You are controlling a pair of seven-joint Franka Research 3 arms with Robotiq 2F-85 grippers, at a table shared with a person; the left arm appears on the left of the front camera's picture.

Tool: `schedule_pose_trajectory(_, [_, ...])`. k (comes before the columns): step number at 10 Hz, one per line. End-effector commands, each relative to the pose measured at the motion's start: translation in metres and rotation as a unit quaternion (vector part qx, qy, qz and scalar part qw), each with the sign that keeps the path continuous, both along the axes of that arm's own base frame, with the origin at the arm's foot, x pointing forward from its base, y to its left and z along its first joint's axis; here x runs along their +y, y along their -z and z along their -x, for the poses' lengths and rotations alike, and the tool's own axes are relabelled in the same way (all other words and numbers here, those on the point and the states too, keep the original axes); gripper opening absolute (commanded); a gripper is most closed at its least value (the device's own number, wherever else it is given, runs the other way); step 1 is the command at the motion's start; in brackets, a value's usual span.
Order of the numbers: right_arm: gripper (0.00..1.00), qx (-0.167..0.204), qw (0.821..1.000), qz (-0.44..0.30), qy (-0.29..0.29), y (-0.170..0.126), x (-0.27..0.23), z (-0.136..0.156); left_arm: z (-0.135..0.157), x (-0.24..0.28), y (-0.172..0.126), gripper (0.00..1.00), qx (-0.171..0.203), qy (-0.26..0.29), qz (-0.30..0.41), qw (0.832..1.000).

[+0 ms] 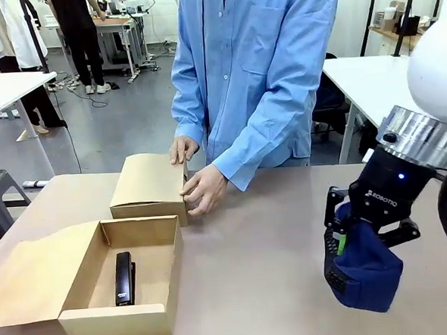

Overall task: Place items inside the box.
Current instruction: Pick up a Pencil pouch or Stapler and place it inside the Mailer Box closest to the robot.

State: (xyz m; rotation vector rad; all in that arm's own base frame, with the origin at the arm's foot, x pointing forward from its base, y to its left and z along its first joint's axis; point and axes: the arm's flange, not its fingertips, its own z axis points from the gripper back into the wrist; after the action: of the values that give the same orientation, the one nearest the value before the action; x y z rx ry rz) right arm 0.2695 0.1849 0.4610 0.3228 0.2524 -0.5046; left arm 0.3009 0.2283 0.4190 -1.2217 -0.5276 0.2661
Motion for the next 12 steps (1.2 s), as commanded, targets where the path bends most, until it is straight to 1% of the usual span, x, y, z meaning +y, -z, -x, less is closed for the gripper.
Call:
schedule_pose_trajectory(1, [0.13,-0.003,1.000,-0.020,-0.008,0.002,0.007,-0.002,0.000,-0.001,0.000,1.00,-0.014,0.000,0.005,1.000])
schedule_pose_trajectory(3, [0.13,0.010,0.999,-0.006,-0.033,0.001,0.033,-0.015,0.000,-0.001,0.000,1.00,-0.014,0.000,0.005,1.000])
schedule_pose_trajectory(4, [0.13,0.008,0.998,-0.002,-0.059,-0.003,0.055,-0.022,0.000,-0.001,0.000,1.00,-0.014,0.000,0.005,1.000])
schedule_pose_trajectory(5, [0.13,-0.007,0.997,0.001,-0.083,-0.009,0.084,-0.029,0.000,-0.001,0.000,1.00,-0.014,0.000,0.005,1.000])
schedule_pose_trajectory(6, [0.13,-0.013,0.996,0.032,-0.080,-0.016,0.111,-0.034,0.000,-0.001,0.000,1.00,-0.014,0.000,0.005,1.000])
schedule_pose_trajectory(7, [0.13,-0.035,0.991,0.010,-0.125,-0.027,0.142,-0.036,0.000,-0.001,0.000,1.00,-0.014,0.000,0.005,1.000])
schedule_pose_trajectory(8, [0.13,-0.053,0.987,-0.003,-0.154,-0.034,0.174,-0.038,0.000,-0.001,0.000,1.00,-0.014,0.000,0.005,1.000])
schedule_pose_trajectory(9, [0.13,-0.056,0.984,-0.014,-0.171,-0.036,0.210,-0.042,0.000,-0.001,0.000,1.00,-0.014,0.000,0.005,1.000])
schedule_pose_trajectory(10, [0.13,-0.048,0.988,-0.058,-0.132,-0.033,0.250,-0.047,0.000,-0.001,0.000,1.00,-0.014,0.000,0.005,1.000])
schedule_pose_trajectory(11, [0.13,-0.059,0.992,-0.050,-0.105,-0.020,0.283,-0.047,0.000,-0.001,0.000,1.00,-0.014,0.000,0.005,1.000])
schedule_pose_trajectory(12, [0.13,-0.066,0.990,-0.052,-0.117,-0.005,0.310,-0.044,0.000,-0.001,0.000,1.00,-0.014,0.000,0.005,1.000])
